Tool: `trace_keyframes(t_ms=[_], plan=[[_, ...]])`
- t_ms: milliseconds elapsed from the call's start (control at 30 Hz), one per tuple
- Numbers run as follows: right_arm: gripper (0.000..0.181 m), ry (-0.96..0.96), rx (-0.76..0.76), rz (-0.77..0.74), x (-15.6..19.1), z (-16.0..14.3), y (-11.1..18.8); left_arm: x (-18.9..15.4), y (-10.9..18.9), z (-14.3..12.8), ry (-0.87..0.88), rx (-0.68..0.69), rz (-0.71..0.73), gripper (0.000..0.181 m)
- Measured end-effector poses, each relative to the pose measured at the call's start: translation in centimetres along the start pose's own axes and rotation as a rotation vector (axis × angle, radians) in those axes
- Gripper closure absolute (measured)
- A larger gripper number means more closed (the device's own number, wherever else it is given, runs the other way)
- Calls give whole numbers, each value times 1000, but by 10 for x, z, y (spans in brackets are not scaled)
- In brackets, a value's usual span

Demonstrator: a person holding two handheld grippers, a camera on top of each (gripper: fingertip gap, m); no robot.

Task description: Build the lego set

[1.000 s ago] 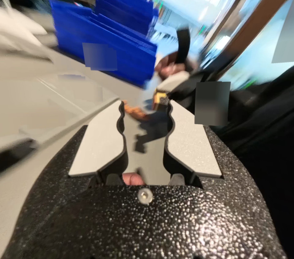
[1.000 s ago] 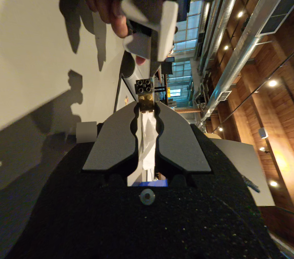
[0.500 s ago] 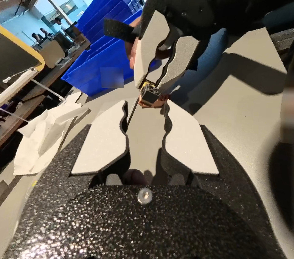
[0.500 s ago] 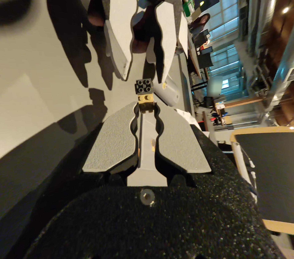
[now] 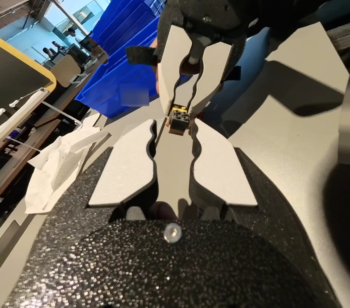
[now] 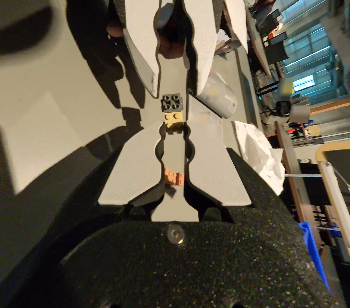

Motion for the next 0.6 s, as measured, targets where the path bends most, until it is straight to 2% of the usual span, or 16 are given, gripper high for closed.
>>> trace_keyframes(t_ms=[367,500,600], plan=[[164,-150,-47,104,-5,-1,-1,-3,-5,0,-80,29,-47,161],[162,-178,-37,93,-6,-4,-5,0,-8,-2,12,97,-72,161],[143,-198,-12,112,-5,-5,-6,6,-11,-10,182,198,-97,161]])
Point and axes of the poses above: each gripper's, where its closed fingertips meet, y back along the fingers, z out of its top, x = y × z across the jaws, the point moved 10 cm from there along y, back along the fingers, and after that the axes turned 8 degrees about z, right-handed, at the moved point
